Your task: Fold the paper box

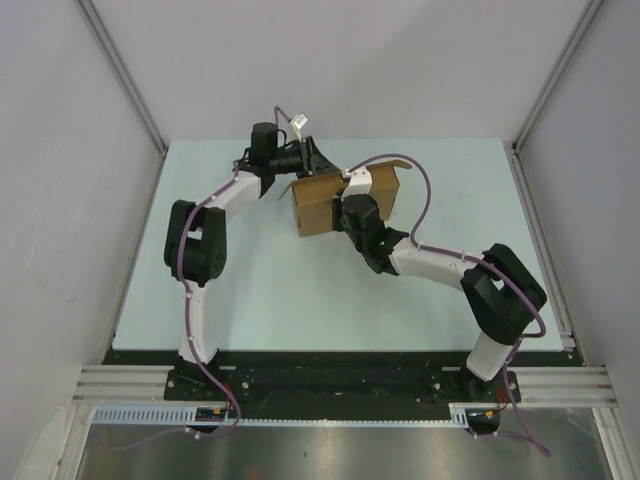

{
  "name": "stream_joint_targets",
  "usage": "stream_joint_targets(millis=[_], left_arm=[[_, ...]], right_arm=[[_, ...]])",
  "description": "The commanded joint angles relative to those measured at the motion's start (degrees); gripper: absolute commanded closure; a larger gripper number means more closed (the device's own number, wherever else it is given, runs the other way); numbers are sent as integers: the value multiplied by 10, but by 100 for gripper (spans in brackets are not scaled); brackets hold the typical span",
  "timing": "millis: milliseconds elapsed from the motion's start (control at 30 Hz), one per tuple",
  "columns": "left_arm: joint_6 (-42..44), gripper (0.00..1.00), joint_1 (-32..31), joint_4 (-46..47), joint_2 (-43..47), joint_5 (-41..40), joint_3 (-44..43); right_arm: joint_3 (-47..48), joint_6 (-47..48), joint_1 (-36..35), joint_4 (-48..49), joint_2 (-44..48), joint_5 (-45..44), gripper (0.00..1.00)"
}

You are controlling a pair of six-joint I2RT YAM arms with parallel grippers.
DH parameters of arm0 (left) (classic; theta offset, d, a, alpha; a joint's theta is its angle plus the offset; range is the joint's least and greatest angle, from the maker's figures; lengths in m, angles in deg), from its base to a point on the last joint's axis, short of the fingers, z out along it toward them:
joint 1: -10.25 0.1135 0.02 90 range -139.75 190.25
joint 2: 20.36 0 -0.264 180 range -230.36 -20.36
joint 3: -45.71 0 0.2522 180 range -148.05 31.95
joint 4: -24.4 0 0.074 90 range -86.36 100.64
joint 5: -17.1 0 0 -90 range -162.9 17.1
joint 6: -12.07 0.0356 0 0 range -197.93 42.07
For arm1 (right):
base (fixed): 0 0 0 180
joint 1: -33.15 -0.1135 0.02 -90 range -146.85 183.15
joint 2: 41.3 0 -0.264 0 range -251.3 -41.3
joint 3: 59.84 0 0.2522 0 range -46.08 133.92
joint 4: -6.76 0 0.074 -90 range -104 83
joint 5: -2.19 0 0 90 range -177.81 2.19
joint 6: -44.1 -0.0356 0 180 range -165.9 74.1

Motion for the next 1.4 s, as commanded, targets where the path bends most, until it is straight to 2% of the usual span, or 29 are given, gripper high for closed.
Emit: stream_joint_targets(millis=[0,400,1167,1367], left_arm=[[-17,62,2,10,-25,34,-26],[-62,60,53,49,-11,1,-30],[-98,60,61,83,-20,1,-51],[-88,59,70,73,-5,-13,-47]], right_arm=[[28,13,4,11,-7,-3,100],[31,18,-1,18,-11,0,100],[32,53,-10,-24,38,-33,96],[32,66,0,-62,86,-53,96]])
